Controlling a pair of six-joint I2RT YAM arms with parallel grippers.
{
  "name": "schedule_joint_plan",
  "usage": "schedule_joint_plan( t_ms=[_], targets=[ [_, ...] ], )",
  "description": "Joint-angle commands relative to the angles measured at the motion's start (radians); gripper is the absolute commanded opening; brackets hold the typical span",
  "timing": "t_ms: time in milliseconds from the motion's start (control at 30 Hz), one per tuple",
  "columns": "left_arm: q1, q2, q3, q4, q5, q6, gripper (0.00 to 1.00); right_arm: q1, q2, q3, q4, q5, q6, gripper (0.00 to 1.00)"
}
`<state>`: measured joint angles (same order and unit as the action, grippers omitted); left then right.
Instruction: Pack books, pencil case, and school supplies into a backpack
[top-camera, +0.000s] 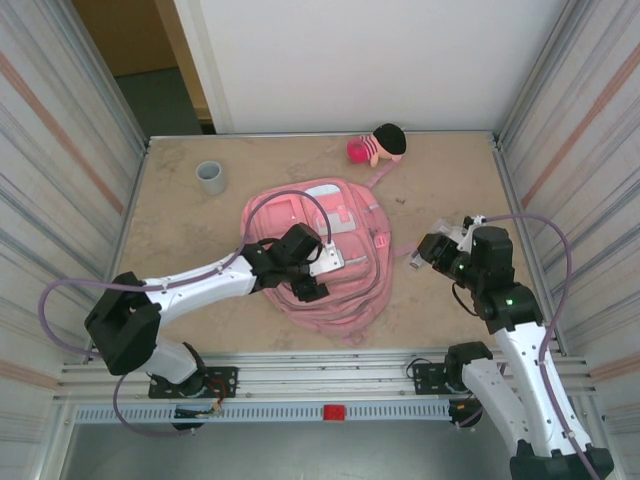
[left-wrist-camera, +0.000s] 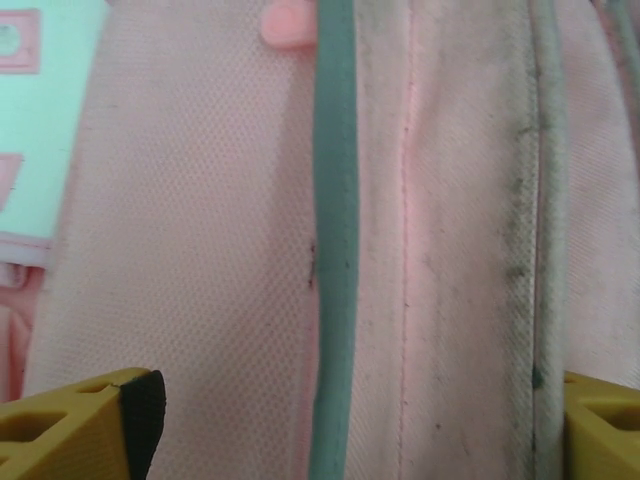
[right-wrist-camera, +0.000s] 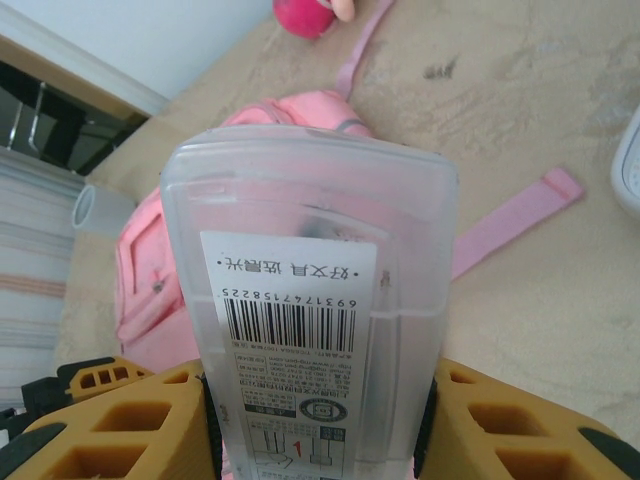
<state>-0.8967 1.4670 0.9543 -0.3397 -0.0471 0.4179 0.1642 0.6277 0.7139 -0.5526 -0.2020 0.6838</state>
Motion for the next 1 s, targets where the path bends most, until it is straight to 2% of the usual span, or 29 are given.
schedule_joint_plan(
  t_ms=[0,133,333,433,467,500,567,700,800,867,967],
  targets=[
    [-0.002,-0.04,-0.02,0.095,-0.105,-0.035,0.83,0.003,-0.018,-0.016,0.057,0.017,-0.045,0.41],
    [-0.002,-0.074,-0.039,0.138,-0.112,-0.04,0.75,0.003,-0.026,-0.015,0.07,0.022,-0.057,0.4],
    [0.002,-0.071,-0.045,0.151,-0.199,-0.074,0.68,0.002,-0.067,-0.029,0.12,0.022,-0.103,0.4],
    [0.008,-0.089,-0.056,0.173,-0.185,-0.072,0.65,0.0,-0.084,-0.036,0.144,0.013,-0.118,0.41],
    [0.012,-0.089,-0.063,0.184,-0.18,-0.068,0.63,-0.001,-0.087,-0.04,0.155,0.008,-0.119,0.44],
    [0.016,-0.088,-0.068,0.193,-0.179,-0.069,0.59,-0.003,-0.091,-0.044,0.164,0.006,-0.118,0.48],
    [0.025,-0.078,-0.08,0.225,-0.195,-0.079,0.48,-0.009,-0.098,-0.059,0.187,0.005,-0.11,0.5],
    [0.035,-0.079,-0.06,0.212,-0.15,-0.055,0.32,-0.031,-0.096,-0.075,0.23,-0.035,-0.124,0.5],
    [0.044,-0.112,-0.031,0.183,-0.075,-0.05,0.15,-0.04,-0.084,-0.089,0.296,-0.122,-0.208,0.48],
    [0.051,-0.146,-0.014,0.174,-0.006,-0.054,0.11,-0.036,-0.069,-0.101,0.354,-0.173,-0.273,0.47],
    [0.059,-0.19,0.005,0.185,0.044,-0.074,0.11,-0.008,-0.03,-0.096,0.392,-0.22,-0.393,0.46]
  ],
)
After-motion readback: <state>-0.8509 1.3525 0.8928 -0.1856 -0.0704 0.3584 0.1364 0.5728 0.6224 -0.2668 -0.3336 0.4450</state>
